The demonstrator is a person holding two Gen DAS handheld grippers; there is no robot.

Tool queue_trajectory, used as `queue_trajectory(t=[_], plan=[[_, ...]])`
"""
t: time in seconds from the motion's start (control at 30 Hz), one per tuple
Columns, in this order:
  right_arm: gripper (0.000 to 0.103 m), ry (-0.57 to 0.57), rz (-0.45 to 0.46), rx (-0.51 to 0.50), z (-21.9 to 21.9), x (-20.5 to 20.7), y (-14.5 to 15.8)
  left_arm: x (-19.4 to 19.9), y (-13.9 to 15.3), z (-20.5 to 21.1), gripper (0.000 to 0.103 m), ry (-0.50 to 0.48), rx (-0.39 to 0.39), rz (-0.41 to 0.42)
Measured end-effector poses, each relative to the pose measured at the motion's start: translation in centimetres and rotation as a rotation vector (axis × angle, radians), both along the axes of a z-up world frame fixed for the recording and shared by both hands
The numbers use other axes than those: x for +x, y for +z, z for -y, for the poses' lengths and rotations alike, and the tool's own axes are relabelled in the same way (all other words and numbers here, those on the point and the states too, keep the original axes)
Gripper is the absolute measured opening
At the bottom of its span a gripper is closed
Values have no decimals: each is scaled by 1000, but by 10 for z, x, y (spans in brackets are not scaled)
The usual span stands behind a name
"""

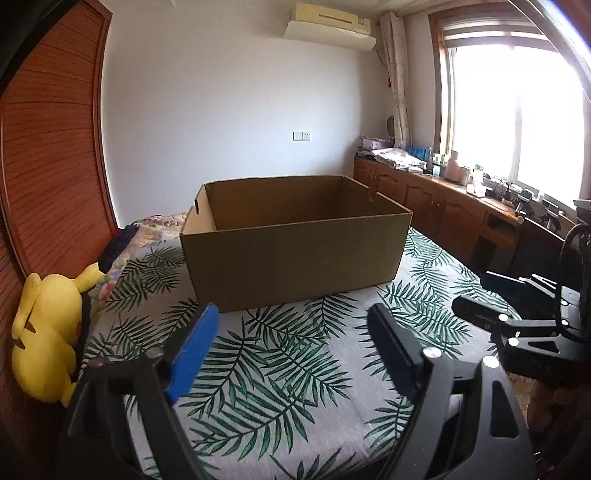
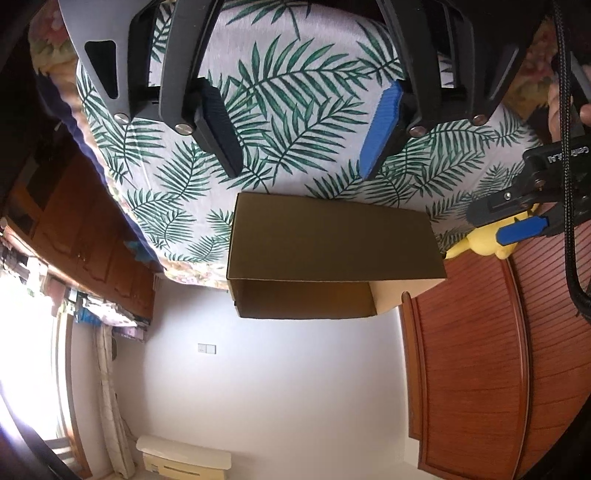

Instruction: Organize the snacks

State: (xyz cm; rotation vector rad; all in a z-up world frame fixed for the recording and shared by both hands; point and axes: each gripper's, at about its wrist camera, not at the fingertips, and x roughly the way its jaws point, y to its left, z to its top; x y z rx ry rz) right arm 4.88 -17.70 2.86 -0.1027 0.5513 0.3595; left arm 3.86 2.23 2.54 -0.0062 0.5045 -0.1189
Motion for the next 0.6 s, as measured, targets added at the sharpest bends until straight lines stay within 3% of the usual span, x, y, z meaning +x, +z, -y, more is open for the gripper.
queue_trajectory(t=[0.13, 0.23, 0.6], plan=[[87, 0, 10, 25, 3, -10, 8, -15, 12, -2, 91, 16, -7, 19], [91, -3, 23, 30, 6, -18, 15, -25, 22, -1, 95, 32, -15, 35], [93, -27, 49, 47, 20, -43, 43, -62, 44, 10, 98, 104, 32, 74]])
